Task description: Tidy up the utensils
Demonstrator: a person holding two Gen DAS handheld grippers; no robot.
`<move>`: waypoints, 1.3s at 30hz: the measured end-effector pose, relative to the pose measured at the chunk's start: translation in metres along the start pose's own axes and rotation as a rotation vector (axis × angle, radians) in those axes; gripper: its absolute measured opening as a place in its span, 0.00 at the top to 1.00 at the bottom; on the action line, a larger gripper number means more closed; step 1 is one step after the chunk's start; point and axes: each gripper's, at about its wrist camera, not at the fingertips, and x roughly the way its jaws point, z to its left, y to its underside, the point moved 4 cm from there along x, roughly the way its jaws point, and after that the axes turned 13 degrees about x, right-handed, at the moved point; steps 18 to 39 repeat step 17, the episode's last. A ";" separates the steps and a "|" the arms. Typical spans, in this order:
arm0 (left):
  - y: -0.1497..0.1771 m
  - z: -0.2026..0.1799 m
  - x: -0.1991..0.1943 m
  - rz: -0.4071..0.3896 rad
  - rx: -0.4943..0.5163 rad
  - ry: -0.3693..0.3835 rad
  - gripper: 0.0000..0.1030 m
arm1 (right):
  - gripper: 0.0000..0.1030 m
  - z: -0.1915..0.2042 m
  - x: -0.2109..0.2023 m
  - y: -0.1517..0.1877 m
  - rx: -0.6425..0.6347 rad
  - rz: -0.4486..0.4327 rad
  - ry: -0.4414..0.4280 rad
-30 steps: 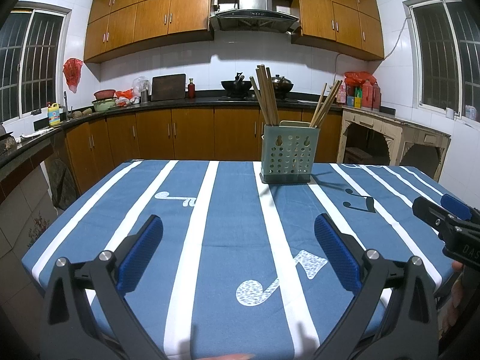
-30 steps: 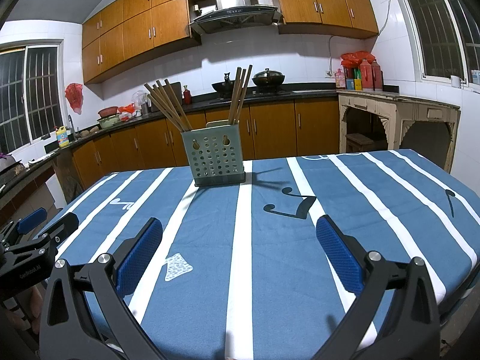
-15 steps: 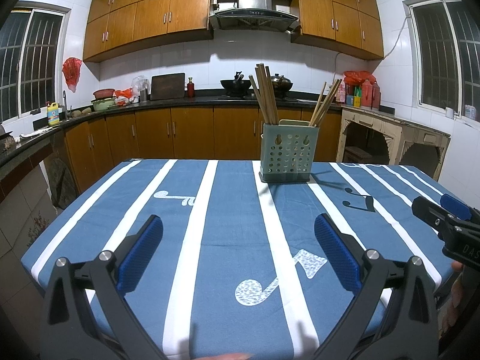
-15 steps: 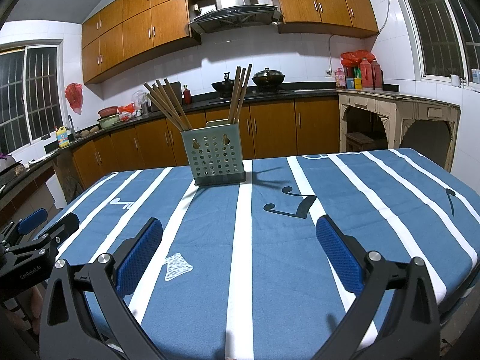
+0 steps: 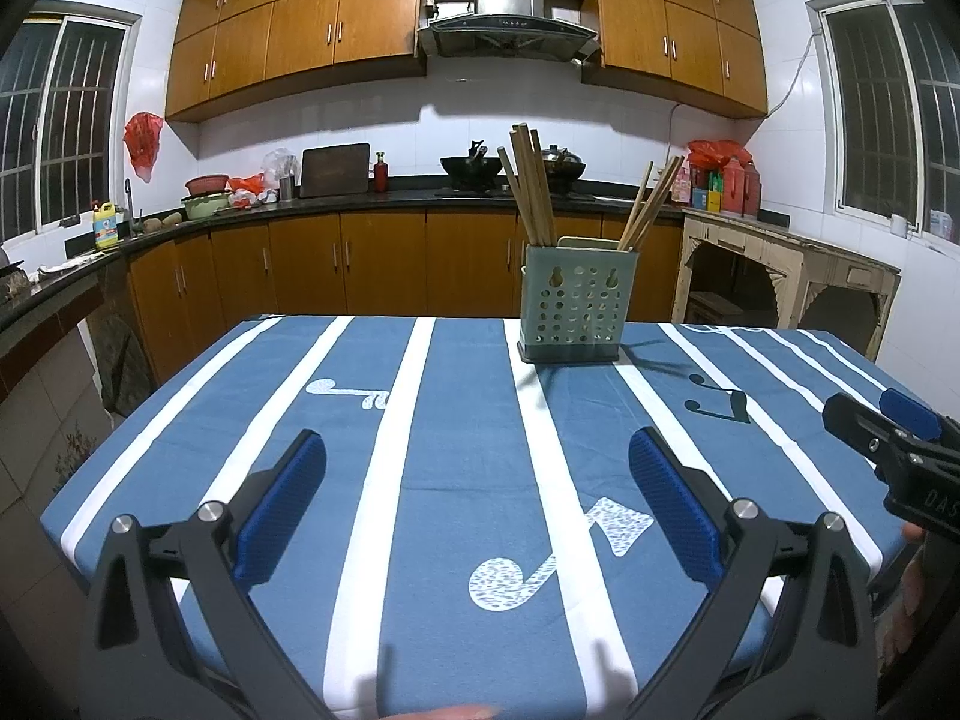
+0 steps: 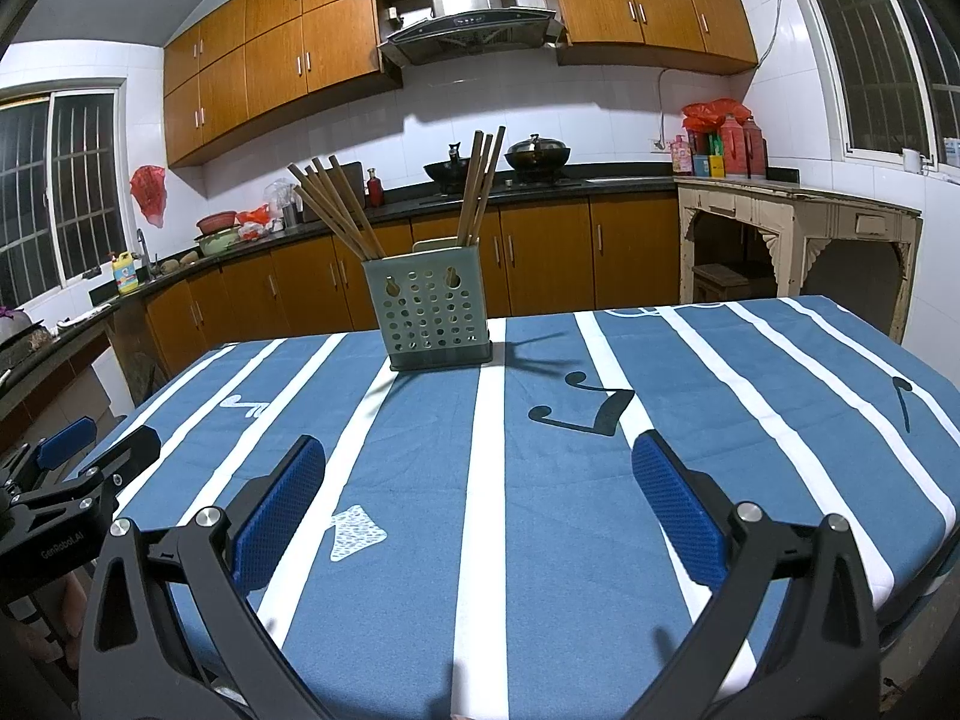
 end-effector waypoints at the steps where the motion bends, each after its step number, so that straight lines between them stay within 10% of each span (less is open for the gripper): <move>1: 0.000 0.000 0.000 -0.001 0.000 0.000 0.04 | 0.02 0.000 0.000 0.000 0.000 0.000 0.000; 39: 0.008 0.002 0.000 0.006 -0.001 0.003 0.04 | 0.02 0.001 0.000 -0.001 0.001 0.001 0.000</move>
